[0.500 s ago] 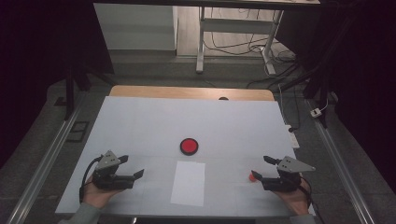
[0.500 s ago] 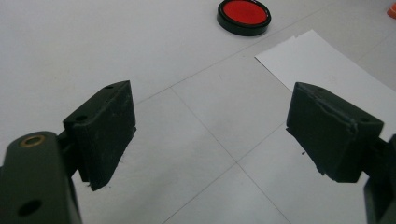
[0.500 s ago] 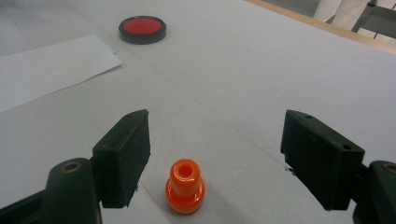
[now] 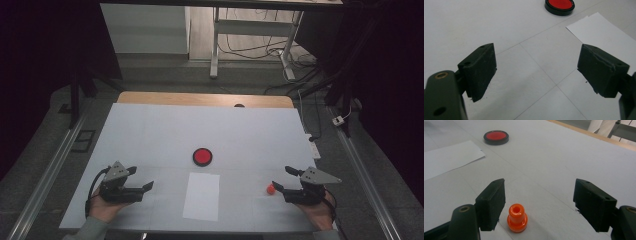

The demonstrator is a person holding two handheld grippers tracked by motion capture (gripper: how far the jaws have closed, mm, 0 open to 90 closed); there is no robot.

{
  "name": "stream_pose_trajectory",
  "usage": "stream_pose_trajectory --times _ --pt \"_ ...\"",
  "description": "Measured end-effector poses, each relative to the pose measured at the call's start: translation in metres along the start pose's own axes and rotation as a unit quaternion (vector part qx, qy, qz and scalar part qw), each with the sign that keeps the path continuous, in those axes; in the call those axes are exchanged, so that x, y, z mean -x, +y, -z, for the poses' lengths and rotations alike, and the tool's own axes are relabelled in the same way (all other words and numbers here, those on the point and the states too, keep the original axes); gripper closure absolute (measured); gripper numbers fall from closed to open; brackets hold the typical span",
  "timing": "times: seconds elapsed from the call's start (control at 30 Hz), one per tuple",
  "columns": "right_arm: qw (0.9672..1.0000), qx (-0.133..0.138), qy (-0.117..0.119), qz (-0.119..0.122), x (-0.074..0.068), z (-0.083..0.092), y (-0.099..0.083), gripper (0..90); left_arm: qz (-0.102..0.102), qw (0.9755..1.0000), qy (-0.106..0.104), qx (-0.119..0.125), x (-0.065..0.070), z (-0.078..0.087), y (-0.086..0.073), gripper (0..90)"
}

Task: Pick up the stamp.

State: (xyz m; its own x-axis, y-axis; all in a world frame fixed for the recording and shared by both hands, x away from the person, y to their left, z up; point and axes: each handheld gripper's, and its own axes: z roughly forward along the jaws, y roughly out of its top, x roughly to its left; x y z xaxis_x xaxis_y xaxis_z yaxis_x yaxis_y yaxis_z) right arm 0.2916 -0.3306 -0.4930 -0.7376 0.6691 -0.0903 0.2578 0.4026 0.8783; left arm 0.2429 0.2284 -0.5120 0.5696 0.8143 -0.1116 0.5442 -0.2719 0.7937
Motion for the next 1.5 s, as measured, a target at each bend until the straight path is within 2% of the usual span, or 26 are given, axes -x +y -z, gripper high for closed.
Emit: stream_pose_trajectory --times 0.13,0.4,0.63,0.73,0.83,0.97,1.07,1.27,1.5 --pt "1.0000 -0.001 0.002 0.002 0.000 0.000 0.000 25.6 0.010 0.9999 -0.002 -0.002 -0.003 -0.001 -0.001 15.9" --pt "0.9998 -0.010 0.011 0.012 -0.004 -0.006 0.003 26.7 0.007 0.9999 0.000 0.008 0.000 -0.002 0.000 16.0" --pt "0.9998 -0.015 0.002 0.015 -0.006 -0.004 0.011 27.7 0.001 1.0000 -0.006 0.006 0.000 -0.006 0.002 16.6" --pt "0.9996 -0.020 0.000 0.020 -0.006 -0.002 0.017 28.0 0.003 1.0000 -0.001 0.008 0.001 -0.007 0.004 16.8" --pt "0.9996 -0.023 -0.003 0.015 -0.005 -0.001 0.023 28.3 0.003 1.0000 -0.001 0.004 0.002 -0.008 0.005 16.9" --pt "0.9988 -0.046 -0.007 0.014 -0.004 0.000 0.030 28.8 -0.005 1.0000 0.002 0.001 0.008 -0.010 0.008 17.0" --pt "0.9969 -0.077 -0.007 0.009 -0.004 -0.002 0.034 28.8 -0.010 0.9999 0.005 0.004 0.010 -0.011 0.008 17.4" --pt "0.9900 -0.141 -0.008 0.010 -0.010 -0.006 0.044 28.9 -0.021 0.9998 0.004 -0.002 0.010 -0.010 0.007 17.5" --pt "0.9865 -0.164 0.000 -0.004 -0.014 -0.016 0.038 30.2 -0.027 0.9996 0.004 -0.003 0.012 -0.008 0.004 17.9"
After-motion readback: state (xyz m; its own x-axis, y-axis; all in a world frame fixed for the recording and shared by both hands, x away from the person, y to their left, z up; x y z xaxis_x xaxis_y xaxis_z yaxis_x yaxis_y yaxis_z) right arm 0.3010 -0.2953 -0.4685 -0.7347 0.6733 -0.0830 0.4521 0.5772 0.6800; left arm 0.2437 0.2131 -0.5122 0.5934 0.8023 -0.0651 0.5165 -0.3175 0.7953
